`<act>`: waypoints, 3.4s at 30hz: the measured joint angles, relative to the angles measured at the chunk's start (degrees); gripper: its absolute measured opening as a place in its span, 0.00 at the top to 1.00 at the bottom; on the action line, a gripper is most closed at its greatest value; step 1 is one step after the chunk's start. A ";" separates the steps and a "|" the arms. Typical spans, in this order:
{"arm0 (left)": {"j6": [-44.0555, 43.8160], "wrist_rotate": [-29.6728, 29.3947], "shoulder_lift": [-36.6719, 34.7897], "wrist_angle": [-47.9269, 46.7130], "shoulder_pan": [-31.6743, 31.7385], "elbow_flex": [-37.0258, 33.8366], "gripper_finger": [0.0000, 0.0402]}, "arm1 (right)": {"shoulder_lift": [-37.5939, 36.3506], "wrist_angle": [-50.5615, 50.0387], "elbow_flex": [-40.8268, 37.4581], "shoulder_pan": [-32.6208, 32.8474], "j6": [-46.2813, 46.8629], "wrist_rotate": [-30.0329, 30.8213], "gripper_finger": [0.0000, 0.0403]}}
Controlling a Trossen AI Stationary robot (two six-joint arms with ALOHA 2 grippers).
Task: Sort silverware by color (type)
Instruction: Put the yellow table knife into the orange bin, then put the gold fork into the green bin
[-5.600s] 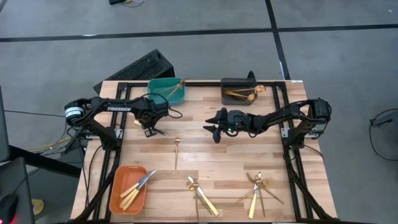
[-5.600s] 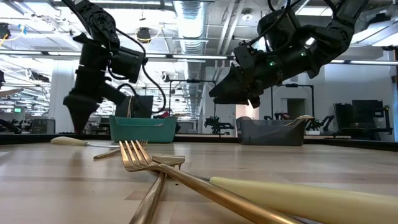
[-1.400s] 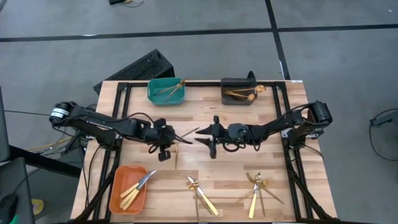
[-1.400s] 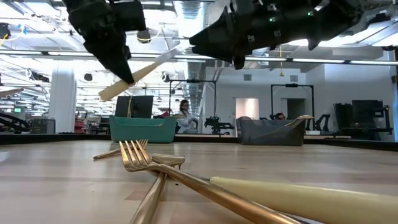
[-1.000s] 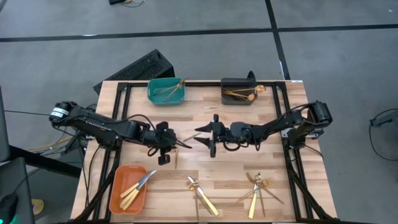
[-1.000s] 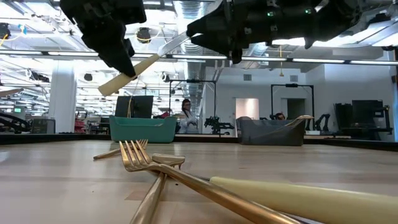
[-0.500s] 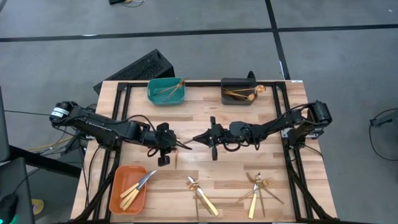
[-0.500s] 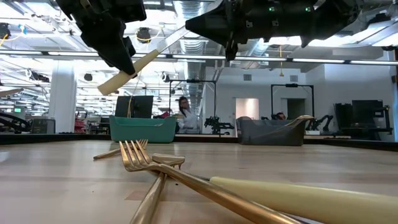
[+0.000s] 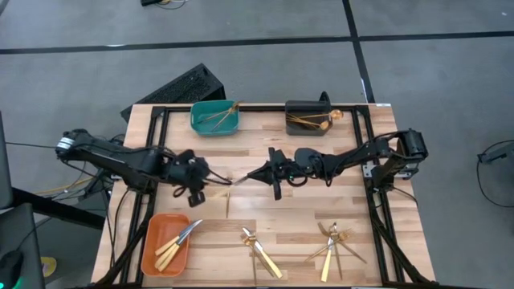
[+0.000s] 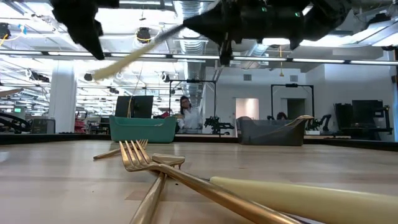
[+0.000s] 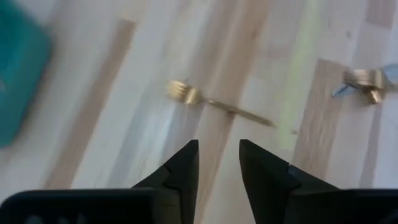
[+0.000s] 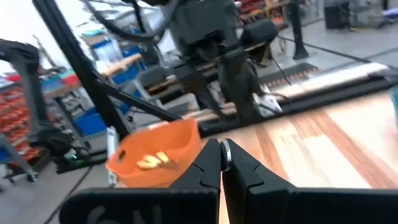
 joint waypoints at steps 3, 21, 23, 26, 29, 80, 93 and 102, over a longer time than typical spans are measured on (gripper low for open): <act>-3.98 -5.69 -3.18 -2.96 -1.06 0.61 0.74 | 1.22 0.27 3.52 0.47 -0.01 -2.73 0.95; -7.75 -16.43 -7.15 -6.97 -3.36 0.61 0.73 | 34.28 -4.13 42.31 3.17 1.46 -22.59 0.95; -8.20 -17.13 -7.13 -7.70 -3.45 0.60 0.73 | 36.26 -6.99 45.12 2.74 1.57 -24.46 0.95; -8.17 -17.53 -7.15 -8.17 -3.45 0.59 0.73 | 38.89 -9.63 49.40 2.29 1.54 -26.10 0.94; -7.91 -19.10 -7.13 -8.12 -3.45 0.59 0.73 | 41.30 -11.00 53.21 2.01 0.45 -26.84 0.91; -23.95 -17.02 1.66 37.14 -2.97 -23.54 0.73 | -0.63 -23.98 7.01 -5.20 -9.73 -0.45 0.63; -35.71 -16.60 26.65 35.85 -2.89 -13.89 0.73 | -15.44 -34.31 -0.90 -5.64 -9.48 12.47 0.70; -37.21 -14.21 33.49 31.73 -0.90 -9.08 0.73 | -16.59 -38.28 -0.87 -4.66 -9.49 12.56 0.71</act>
